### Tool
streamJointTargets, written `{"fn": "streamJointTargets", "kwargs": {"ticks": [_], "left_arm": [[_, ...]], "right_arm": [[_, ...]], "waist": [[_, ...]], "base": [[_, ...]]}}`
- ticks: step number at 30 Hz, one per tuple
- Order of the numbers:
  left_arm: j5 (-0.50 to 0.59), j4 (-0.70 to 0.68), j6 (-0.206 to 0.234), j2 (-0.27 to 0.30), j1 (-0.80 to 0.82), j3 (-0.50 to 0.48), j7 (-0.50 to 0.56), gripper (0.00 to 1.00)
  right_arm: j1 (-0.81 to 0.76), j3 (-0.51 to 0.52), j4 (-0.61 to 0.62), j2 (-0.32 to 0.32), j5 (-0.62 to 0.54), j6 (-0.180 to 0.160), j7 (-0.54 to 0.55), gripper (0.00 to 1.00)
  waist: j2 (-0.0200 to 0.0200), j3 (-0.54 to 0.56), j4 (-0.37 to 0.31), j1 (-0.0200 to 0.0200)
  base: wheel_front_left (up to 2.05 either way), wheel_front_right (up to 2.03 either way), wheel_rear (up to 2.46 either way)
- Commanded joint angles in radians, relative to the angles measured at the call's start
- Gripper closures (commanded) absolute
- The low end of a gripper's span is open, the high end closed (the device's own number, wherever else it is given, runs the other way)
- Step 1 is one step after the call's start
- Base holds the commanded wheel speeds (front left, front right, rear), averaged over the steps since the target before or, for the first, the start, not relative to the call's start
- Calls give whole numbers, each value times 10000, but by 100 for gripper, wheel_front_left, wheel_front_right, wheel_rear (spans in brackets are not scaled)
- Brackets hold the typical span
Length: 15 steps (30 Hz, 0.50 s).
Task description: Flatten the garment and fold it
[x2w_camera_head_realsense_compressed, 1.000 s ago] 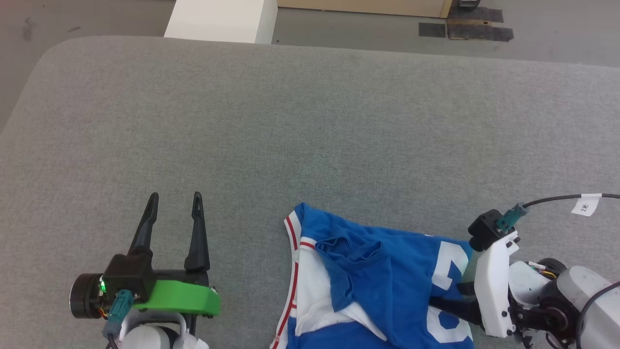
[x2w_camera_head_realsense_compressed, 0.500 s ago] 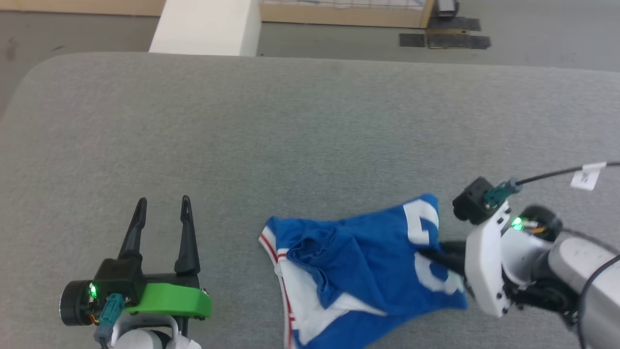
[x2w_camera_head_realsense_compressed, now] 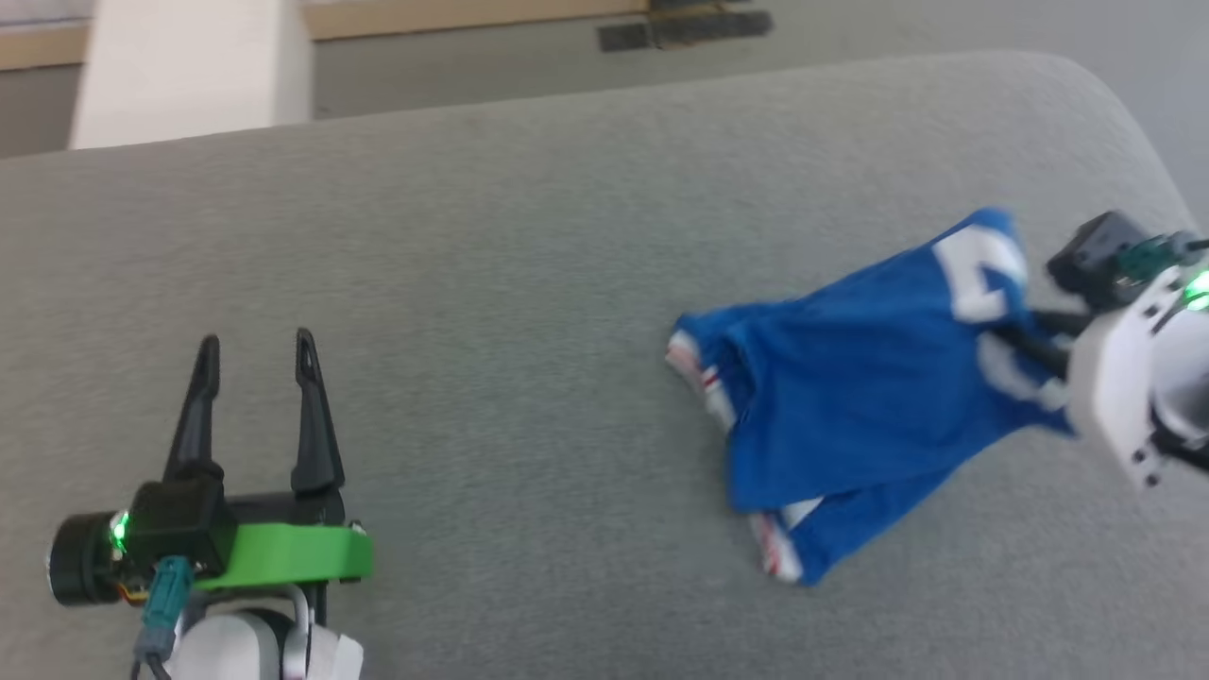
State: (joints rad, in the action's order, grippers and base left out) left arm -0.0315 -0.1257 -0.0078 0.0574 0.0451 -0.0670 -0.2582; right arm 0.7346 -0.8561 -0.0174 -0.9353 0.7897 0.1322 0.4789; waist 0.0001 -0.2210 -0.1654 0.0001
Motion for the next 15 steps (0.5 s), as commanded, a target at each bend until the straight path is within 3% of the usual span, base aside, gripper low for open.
{"fn": "streamJointTargets", "kwargs": {"ticks": [1, 7, 15], "left_arm": [[103, -102, -3, 91, 266, -27, -36, 0], [351, -386, -125, 431, 815, 64, -36, 0], [503, -724, -203, 802, 1361, 304, -36, 0]], "right_arm": [[216, 100, -254, -120, -303, -15, -195, 100], [306, 918, -2098, -50, -558, -15, -1078, 100], [675, 1995, -4944, 416, -1125, -15, -2418, 100]], "waist": [[-1, -1232, -1405, -1], [-1, -2191, -2156, -1], [-1, -3173, -2221, -1]], "base": [[0, 0, 0], [0, 0, 0], [0, 0, 0]]}}
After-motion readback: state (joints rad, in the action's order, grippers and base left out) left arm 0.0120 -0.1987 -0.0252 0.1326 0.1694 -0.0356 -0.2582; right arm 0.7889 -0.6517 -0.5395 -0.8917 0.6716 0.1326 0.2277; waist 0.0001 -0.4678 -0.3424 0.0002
